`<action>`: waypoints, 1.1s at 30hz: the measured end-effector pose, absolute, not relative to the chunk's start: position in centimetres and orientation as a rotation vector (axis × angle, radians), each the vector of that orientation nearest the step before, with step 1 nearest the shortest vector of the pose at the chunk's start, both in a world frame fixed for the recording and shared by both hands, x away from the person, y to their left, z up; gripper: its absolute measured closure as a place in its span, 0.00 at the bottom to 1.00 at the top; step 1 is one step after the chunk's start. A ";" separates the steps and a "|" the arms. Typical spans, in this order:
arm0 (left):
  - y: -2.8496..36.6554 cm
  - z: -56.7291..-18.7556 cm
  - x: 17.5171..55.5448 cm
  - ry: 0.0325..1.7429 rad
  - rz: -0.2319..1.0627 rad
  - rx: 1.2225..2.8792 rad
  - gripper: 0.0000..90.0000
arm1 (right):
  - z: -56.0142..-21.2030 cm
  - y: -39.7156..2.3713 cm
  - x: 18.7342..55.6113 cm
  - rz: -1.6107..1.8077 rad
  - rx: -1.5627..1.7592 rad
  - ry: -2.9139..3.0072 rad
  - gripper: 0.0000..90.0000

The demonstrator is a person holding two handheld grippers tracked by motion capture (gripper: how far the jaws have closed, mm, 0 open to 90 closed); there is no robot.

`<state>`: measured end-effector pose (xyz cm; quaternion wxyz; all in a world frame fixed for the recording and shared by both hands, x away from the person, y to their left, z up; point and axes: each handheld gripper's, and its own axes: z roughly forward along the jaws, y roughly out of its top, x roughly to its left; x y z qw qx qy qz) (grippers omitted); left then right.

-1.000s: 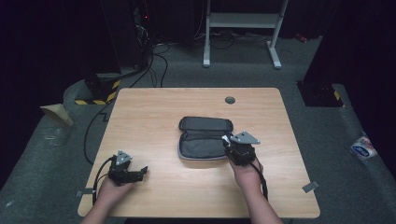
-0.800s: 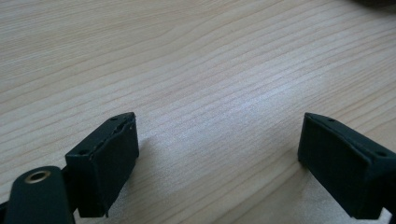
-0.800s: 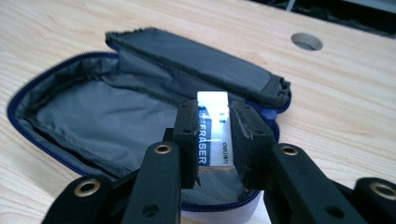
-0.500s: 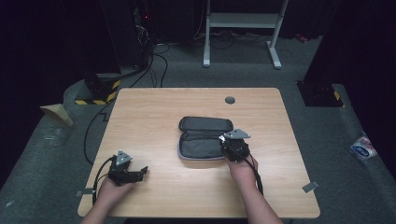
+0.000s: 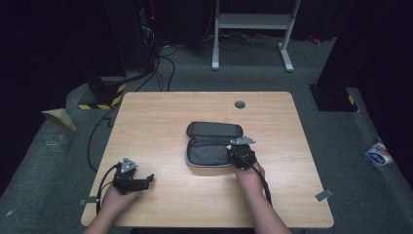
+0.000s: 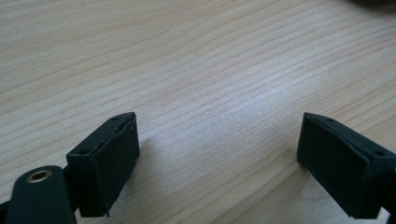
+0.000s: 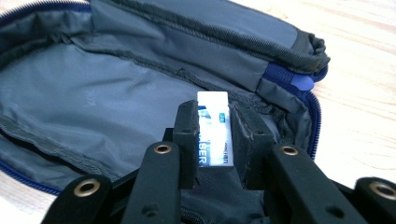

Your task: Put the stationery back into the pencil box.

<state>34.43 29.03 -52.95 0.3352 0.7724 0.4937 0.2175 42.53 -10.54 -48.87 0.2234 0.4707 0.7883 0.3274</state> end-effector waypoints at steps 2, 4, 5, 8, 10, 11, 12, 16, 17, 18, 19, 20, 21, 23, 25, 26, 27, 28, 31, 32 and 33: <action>29.0 -52.9 34.4 1.288 0.568 2.015 0.15 | -49.2 -10.4 42.6 0.892 1.301 2.180 0.80; 29.0 -52.9 34.4 1.288 0.568 2.015 0.15 | -49.3 -10.4 42.5 0.888 1.307 2.178 0.80; 29.0 -52.9 34.4 1.289 0.569 2.015 0.15 | -49.4 -10.4 42.4 0.887 1.308 2.178 0.80; 29.0 -52.9 34.4 1.288 0.568 2.015 0.15 | -49.4 -10.4 42.4 0.880 1.312 2.172 0.80; 29.0 -52.9 34.4 1.287 0.569 2.015 0.15 | -49.3 -10.5 42.3 0.885 1.320 2.167 0.75; 29.0 -52.9 34.4 1.287 0.569 2.015 0.15 | -49.3 -10.5 42.3 0.890 1.321 2.169 0.74; 29.0 -52.9 34.4 1.287 0.569 2.015 0.15 | -49.2 -10.5 42.2 0.898 1.322 2.169 0.74; 29.0 -52.9 34.4 1.288 0.568 2.015 0.15 | -48.9 -10.5 42.0 0.914 1.308 2.164 0.73; 29.0 -52.9 34.4 1.288 0.568 2.015 0.15 | -48.8 -10.6 42.0 0.917 1.302 2.164 0.72; 29.0 -52.9 34.4 1.287 0.569 2.015 0.15 | -48.7 -10.5 42.0 0.923 1.308 2.161 0.71; 29.0 -52.9 34.4 1.288 0.569 2.015 0.15 | -48.5 -10.6 42.0 0.925 1.305 2.163 0.70; 29.0 -52.9 34.4 1.288 0.569 2.014 0.15 | -48.4 -10.6 42.0 0.932 1.304 2.163 0.70; 29.0 -52.9 34.4 1.286 0.568 2.018 0.15 | -48.4 -10.6 41.9 0.935 1.307 2.163 0.69; 29.0 -52.9 34.4 1.286 0.570 2.018 0.15 | -48.2 -10.7 41.9 0.945 1.298 2.161 0.68; 29.0 -52.9 34.4 1.286 0.569 2.018 0.15 | -48.0 -10.7 41.8 0.960 1.304 2.157 0.67; 29.0 -52.9 34.4 1.286 0.570 2.018 0.15 | -48.0 -10.7 41.8 0.966 1.306 2.155 0.66; 29.0 -52.9 34.4 1.286 0.570 2.018 0.15 | -47.9 -10.7 41.8 0.970 1.301 2.157 0.65; 29.0 -52.9 34.4 1.288 0.568 2.016 0.15 | -47.9 -10.7 41.8 0.975 1.299 2.157 0.64; 29.1 -52.9 34.4 1.283 0.572 2.020 0.15 | -47.7 -10.7 41.6 0.994 1.281 2.151 0.61; 29.1 -52.9 34.4 1.284 0.571 2.019 0.15 | -47.6 -10.7 41.6 0.996 1.272 2.147 0.60; 29.0 -52.9 34.4 1.284 0.570 2.017 0.15 | -47.5 -10.7 41.5 0.995 1.271 2.137 0.59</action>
